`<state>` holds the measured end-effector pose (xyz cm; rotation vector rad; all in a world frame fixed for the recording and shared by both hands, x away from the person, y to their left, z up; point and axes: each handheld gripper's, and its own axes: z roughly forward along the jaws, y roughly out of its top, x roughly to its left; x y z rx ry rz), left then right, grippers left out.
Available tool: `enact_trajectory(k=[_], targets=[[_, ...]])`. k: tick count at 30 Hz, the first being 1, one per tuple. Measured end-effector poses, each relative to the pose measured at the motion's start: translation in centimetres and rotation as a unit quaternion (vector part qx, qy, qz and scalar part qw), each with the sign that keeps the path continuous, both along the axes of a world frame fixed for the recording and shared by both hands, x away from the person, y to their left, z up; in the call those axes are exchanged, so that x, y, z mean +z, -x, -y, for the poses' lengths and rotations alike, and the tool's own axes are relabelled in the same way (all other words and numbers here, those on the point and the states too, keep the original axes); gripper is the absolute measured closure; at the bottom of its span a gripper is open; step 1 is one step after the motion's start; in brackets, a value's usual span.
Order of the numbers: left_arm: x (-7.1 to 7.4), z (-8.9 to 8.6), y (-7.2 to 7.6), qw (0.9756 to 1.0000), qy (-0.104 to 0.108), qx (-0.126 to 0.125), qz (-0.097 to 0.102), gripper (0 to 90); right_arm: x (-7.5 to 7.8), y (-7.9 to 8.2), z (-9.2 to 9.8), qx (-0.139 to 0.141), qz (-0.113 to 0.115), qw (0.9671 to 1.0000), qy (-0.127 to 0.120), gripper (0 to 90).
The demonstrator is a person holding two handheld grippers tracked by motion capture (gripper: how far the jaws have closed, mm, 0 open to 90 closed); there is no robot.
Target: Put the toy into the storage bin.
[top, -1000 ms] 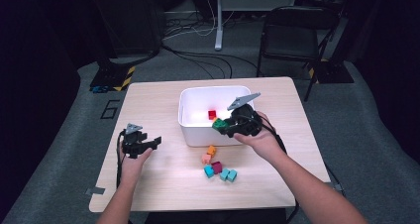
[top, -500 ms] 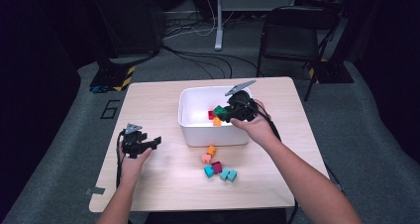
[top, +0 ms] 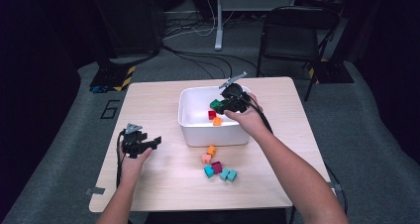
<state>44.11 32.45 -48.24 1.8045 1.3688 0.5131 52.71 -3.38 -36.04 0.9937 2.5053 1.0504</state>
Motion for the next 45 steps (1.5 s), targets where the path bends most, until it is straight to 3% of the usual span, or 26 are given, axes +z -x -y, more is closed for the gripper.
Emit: enact_trajectory(k=[13, 24, 27, 32, 38, 45], targets=[[0.0, -0.1, 0.0, 1.0, 0.001, 0.001, 0.0, 31.1, -0.3, -2.6, -1.4, -0.021, 0.0, 0.9998, 0.0, 58.4], [0.0, -0.1, 0.0, 1.0, 0.001, 0.002, 0.002, 31.0, -1.1, -3.0, -1.7, -0.031, -0.011, 0.9993, 0.015, 54.8], [0.0, -0.1, 0.0, 1.0, 0.001, 0.003, 0.003, 31.1, -1.0, -2.7, -1.5, -0.027, -0.008, 0.9994, 0.019, 54.8], [0.0, -0.1, 0.0, 1.0, 0.001, 0.004, 0.003, 31.0, -0.4, -1.3, -0.9, -0.02, 0.003, 0.9998, 0.007, 54.3], [0.0, 0.0, 0.0, 1.0, -0.002, 0.001, 0.001, 31.0, 0.8, 0.9, -0.2, -0.004, 0.028, 0.9996, 0.002, 53.3], [0.0, 0.1, 0.0, 1.0, -0.003, 0.002, 0.0, 31.0, 1.8, 3.6, 0.1, 0.023, 0.034, 0.9991, -0.014, 53.3]])
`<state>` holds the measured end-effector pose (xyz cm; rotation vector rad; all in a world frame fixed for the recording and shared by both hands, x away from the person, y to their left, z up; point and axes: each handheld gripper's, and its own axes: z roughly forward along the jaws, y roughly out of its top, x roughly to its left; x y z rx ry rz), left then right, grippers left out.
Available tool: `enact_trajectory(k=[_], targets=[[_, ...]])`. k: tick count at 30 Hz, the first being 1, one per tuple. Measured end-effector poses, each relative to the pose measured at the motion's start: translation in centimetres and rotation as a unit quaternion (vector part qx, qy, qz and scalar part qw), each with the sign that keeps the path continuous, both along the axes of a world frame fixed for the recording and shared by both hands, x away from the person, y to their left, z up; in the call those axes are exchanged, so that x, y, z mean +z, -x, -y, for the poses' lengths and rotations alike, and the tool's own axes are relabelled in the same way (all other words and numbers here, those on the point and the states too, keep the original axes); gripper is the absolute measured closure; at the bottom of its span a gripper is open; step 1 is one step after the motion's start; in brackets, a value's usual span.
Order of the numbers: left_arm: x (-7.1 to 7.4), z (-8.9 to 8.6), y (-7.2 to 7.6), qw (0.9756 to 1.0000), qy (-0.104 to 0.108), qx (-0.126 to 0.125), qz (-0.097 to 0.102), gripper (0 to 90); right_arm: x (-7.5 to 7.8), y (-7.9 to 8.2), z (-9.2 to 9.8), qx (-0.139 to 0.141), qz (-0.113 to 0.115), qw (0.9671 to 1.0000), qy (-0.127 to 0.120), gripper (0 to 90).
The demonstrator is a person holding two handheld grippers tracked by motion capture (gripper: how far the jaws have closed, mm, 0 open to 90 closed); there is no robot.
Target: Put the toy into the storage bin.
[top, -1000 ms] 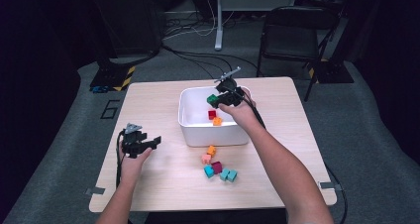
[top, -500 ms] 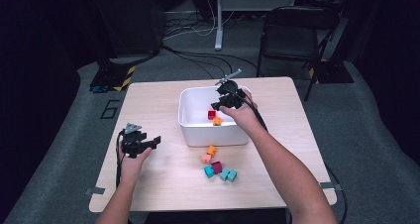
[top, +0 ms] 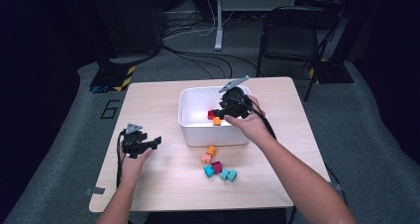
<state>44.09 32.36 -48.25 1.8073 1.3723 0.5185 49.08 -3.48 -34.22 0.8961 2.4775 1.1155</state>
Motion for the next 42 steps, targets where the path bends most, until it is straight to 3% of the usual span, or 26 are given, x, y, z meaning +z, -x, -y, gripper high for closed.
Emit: enact_trajectory(k=[10, 16, 21, 42], targets=[[0.0, 0.0, 0.0, 1.0, 0.0, 0.002, 0.003, 31.0, -0.4, 3.3, 0.6, 0.023, 0.014, 0.9995, -0.016, 53.6], [0.0, 0.1, 0.0, 1.0, -0.001, -0.001, -0.001, 31.1, -0.9, 5.2, 0.6, 0.037, 0.01, 0.999, -0.025, 53.7], [0.0, 0.1, 0.1, 1.0, -0.001, 0.0, -0.002, 31.0, -1.6, 6.2, 0.5, 0.045, 0.01, 0.9988, -0.019, 53.7], [0.1, 0.3, 0.1, 1.0, 0.001, -0.001, -0.003, 31.4, -8.3, 8.5, 0.6, 0.039, -0.013, 0.9991, -0.008, 54.2]])
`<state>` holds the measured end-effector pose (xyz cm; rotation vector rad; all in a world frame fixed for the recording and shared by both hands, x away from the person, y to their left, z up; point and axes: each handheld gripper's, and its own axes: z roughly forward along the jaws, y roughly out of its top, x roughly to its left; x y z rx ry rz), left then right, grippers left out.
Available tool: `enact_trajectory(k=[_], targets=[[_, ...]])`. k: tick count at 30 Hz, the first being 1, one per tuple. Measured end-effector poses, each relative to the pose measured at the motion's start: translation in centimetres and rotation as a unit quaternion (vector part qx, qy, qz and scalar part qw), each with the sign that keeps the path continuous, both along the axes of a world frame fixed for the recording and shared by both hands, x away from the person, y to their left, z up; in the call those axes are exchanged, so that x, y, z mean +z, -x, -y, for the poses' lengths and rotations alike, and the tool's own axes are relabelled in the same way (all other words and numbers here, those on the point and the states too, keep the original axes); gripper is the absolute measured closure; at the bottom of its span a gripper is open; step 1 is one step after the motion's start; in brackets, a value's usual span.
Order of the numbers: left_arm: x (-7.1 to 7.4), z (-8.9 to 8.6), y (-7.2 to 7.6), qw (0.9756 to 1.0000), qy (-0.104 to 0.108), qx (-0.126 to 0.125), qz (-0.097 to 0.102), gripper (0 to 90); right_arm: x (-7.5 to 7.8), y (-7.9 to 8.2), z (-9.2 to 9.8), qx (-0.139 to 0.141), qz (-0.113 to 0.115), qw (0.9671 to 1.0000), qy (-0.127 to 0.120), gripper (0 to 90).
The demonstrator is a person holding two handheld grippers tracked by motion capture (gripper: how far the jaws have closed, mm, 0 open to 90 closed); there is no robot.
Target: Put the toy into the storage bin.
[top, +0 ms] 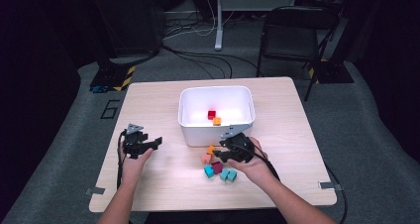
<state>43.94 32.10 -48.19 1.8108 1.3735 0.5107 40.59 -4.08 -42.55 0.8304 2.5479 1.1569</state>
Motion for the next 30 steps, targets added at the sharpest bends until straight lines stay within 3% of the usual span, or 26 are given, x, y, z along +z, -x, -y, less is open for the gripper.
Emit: enact_trajectory(k=[21, 30], targets=[[0.0, -0.1, 0.2, 1.0, -0.005, 0.001, -0.003, 31.4, -5.0, 0.9, -1.3, -0.011, -0.015, 0.9997, 0.013, 53.1], [-0.1, -0.3, 0.3, 1.0, -0.003, 0.005, -0.004, 31.4, -6.2, 0.8, -2.0, -0.013, -0.022, 0.9994, 0.023, 51.1]])
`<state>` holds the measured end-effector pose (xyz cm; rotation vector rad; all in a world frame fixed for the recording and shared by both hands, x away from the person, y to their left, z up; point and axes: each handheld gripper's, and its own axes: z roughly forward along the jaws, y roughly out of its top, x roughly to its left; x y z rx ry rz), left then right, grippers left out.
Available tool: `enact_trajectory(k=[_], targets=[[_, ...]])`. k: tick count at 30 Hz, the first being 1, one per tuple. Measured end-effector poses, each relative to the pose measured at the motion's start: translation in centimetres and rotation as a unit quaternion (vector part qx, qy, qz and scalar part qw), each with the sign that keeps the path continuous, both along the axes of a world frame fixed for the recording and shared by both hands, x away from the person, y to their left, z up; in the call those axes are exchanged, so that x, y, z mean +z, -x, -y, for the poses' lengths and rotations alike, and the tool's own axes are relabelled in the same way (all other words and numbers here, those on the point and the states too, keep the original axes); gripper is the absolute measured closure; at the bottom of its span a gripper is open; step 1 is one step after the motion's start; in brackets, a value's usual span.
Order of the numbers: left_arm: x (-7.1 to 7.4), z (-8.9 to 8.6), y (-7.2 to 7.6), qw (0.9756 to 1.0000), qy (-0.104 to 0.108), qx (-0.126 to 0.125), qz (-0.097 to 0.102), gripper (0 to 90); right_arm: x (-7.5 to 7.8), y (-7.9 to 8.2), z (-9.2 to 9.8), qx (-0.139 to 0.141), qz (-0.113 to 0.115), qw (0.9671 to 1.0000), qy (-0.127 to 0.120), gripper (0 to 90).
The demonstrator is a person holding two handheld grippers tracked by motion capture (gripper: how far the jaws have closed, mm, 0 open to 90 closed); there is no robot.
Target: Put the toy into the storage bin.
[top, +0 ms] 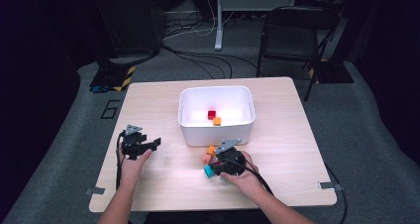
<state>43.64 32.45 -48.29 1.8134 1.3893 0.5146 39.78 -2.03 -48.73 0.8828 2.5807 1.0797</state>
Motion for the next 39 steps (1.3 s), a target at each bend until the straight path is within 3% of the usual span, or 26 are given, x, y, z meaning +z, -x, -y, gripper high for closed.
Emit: enact_trajectory(k=[7, 21, 27, 39], targets=[[0.0, 0.0, 0.0, 1.0, 0.001, 0.0, 0.001, 31.4, -0.5, -0.1, -0.3, -0.002, 0.005, 0.9998, 0.017, 50.5], [0.0, 0.0, -0.1, 1.0, 0.0, 0.0, 0.003, 31.3, -1.2, 0.0, 1.0, -0.016, -0.006, 0.9995, 0.026, 51.2], [0.0, 0.0, -0.1, 1.0, 0.001, 0.0, 0.001, 31.4, -1.3, -0.3, 1.1, -0.025, -0.008, 0.9993, 0.028, 55.1], [0.0, 0.0, -0.1, 1.0, 0.003, 0.003, 0.004, 31.4, -1.1, -0.7, 1.1, -0.015, -0.014, 0.9995, 0.024, 58.3]])
